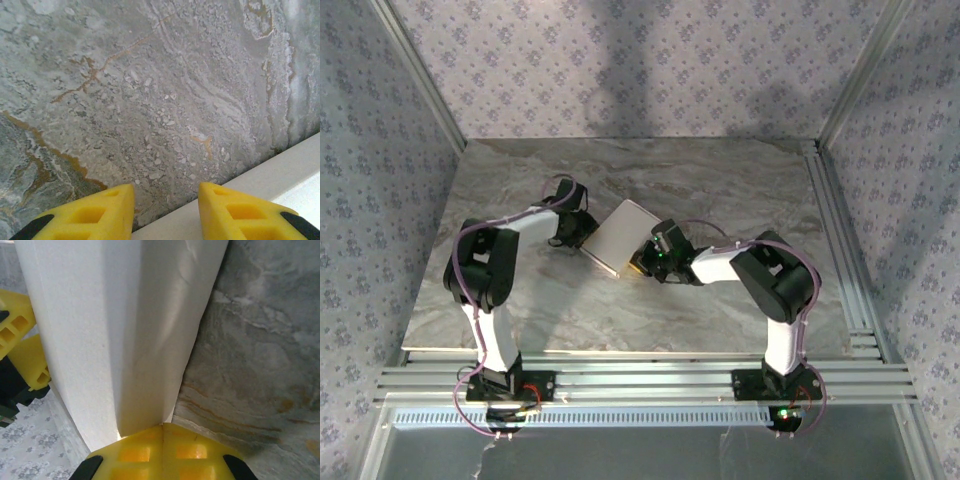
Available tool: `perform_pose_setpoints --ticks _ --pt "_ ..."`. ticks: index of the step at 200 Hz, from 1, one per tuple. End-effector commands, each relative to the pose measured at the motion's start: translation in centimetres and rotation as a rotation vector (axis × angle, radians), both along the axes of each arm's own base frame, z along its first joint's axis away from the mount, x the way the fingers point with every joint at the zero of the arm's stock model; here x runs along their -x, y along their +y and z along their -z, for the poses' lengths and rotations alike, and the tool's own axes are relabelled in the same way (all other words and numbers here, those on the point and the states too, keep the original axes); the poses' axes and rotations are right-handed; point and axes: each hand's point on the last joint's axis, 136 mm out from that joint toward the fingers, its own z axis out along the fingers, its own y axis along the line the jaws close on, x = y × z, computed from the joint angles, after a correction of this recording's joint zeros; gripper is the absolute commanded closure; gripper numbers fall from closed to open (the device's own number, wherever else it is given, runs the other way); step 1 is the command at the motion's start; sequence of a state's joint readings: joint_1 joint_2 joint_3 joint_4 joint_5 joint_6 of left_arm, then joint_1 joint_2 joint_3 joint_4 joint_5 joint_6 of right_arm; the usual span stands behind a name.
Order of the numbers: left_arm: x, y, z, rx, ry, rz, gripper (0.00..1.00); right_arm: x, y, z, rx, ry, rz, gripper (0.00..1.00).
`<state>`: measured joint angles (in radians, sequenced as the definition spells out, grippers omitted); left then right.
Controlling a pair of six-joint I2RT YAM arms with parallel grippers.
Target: Fold the paper box
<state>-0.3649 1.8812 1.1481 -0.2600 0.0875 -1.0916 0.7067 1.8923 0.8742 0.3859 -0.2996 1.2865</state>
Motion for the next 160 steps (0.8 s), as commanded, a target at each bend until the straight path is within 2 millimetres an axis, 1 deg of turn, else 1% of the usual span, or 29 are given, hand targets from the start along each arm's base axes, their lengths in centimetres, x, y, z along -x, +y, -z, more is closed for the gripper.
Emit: perform_pose_setpoints --ticks 1,32,51,89,103,117,148,160 --pt "3.4 -4.0 0.1 0.093 0.056 0.081 0.62 -1.9 1.6 -0.6 -0.076 -0.029 0.031 1.00" --pt "4.5 -4.1 1.1 0.086 0.067 0.077 0.62 -3.3 2.3 -2.1 -0.158 -0.082 0.054 1.00" --pt "4.9 -4.4 1.5 0.095 0.074 0.079 0.62 -3.9 2.5 -3.1 -0.226 -0.109 0.080 1.00" --pt "4.7 -5.1 1.2 0.111 0.064 0.085 0.62 -4.7 3.6 -3.9 -0.346 -0.092 0.109 1.00" --pt "4.8 -5.6 1.1 0.114 0.063 0.095 0.62 -4.7 4.1 -4.0 -0.357 -0.082 0.102 1.00" --pt "4.9 -5.8 1.1 0.114 0.061 0.099 0.62 -4.5 4.4 -3.8 -0.344 -0.063 0.098 1.00" --pt "5.1 -5.6 1.3 0.105 0.065 0.097 0.62 -4.6 3.9 -3.0 -0.320 -0.035 0.108 1.00" --pt "5.1 -5.2 1.4 0.088 0.069 0.092 0.62 -4.5 3.5 -2.6 -0.308 -0.012 0.107 1.00"
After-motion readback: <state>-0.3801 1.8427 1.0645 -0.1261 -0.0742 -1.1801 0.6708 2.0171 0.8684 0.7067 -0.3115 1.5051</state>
